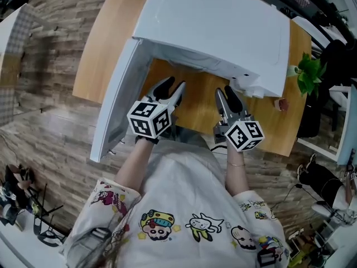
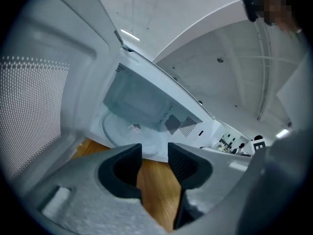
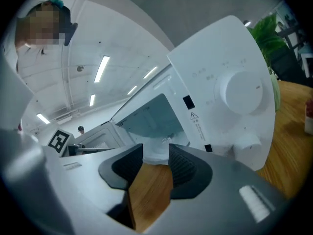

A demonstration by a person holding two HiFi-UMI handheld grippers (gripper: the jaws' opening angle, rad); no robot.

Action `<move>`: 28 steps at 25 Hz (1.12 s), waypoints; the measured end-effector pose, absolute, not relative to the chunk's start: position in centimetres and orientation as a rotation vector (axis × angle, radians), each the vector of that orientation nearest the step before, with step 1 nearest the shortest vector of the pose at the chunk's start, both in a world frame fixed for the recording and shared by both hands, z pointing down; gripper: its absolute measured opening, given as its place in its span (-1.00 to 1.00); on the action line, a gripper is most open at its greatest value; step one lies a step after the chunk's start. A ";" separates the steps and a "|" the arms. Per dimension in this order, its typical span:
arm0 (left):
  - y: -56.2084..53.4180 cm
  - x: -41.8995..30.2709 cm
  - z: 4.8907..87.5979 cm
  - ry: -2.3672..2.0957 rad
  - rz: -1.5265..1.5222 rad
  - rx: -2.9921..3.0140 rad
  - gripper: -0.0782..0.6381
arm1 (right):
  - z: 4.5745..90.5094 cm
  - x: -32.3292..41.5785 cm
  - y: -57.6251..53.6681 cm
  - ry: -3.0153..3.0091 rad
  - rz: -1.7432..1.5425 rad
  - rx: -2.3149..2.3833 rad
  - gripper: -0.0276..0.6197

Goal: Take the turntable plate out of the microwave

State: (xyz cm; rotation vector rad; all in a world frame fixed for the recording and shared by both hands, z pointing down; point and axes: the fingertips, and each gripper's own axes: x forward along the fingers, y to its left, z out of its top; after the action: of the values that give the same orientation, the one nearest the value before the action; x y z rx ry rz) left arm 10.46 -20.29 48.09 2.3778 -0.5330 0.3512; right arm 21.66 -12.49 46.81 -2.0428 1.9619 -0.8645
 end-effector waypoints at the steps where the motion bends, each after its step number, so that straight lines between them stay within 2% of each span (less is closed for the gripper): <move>1: -20.4 10.5 48.5 -0.537 0.339 2.367 -0.33 | 47.2 21.7 -12.6 1.950 -0.880 -2.030 -0.41; 28: -24.5 11.8 56.8 -0.685 -0.029 1.850 -0.30 | 53.1 21.5 -13.2 1.744 -1.067 -1.897 -0.45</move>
State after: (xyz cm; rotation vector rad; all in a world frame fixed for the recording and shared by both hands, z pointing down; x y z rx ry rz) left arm 11.84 -24.47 56.79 1.8502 -0.6850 -0.0286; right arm 21.48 -13.23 53.07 -1.8969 1.7444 -1.0673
